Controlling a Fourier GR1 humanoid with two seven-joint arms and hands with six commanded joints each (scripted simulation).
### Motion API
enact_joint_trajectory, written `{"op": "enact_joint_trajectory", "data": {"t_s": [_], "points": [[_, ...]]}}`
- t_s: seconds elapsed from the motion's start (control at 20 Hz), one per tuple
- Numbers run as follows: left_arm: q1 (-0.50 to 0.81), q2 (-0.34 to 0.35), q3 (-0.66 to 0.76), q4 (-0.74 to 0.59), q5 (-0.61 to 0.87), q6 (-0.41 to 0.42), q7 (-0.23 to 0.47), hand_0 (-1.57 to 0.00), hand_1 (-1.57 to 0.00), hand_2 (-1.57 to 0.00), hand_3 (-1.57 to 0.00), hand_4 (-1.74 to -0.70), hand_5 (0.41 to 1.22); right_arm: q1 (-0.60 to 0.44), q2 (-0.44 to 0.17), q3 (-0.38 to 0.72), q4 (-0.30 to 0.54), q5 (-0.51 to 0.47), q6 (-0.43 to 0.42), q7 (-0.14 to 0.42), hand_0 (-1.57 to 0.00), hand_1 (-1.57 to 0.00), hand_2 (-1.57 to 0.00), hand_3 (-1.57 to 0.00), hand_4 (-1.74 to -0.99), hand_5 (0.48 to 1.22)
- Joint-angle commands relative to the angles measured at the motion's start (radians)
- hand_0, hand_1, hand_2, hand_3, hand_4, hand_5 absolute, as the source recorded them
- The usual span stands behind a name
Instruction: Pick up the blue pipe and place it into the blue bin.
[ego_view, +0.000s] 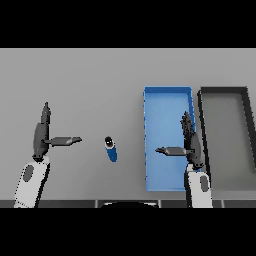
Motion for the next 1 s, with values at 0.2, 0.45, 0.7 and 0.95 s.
{"op": "enact_joint_trajectory", "data": {"t_s": [0.2,0.45,0.7,0.95], "points": [[0.009,-0.003,-0.005,-0.011,-0.004,0.005,-0.009,0.0,0.0,0.0,0.0,-1.19,0.605,0.01,-0.004,-0.001,-0.007,-0.004,0.004,-0.004,0.0,0.0,0.0,0.0,-1.254,0.598],[0.069,0.146,-0.038,-0.008,0.048,-0.285,-0.114,0.0,0.0,0.0,0.0,-1.19,0.604,0.135,-0.137,0.084,-0.109,0.14,0.063,-0.087,0.0,0.0,0.0,0.0,-1.249,0.598],[0.076,0.192,-0.065,-0.018,0.033,-0.368,-0.158,0.0,0.0,0.0,0.0,-1.16,0.605,0.133,-0.143,0.1,-0.128,0.162,0.061,-0.035,0.0,0.0,0.0,0.0,-1.226,0.593],[0.108,0.223,-0.161,-0.115,0.035,-0.491,-0.106,0.0,0.0,0.0,0.0,-1.18,0.557,0.127,-0.14,0.11,-0.122,0.163,0.071,-0.062,0.0,0.0,0.0,0.0,-1.234,0.609]]}}
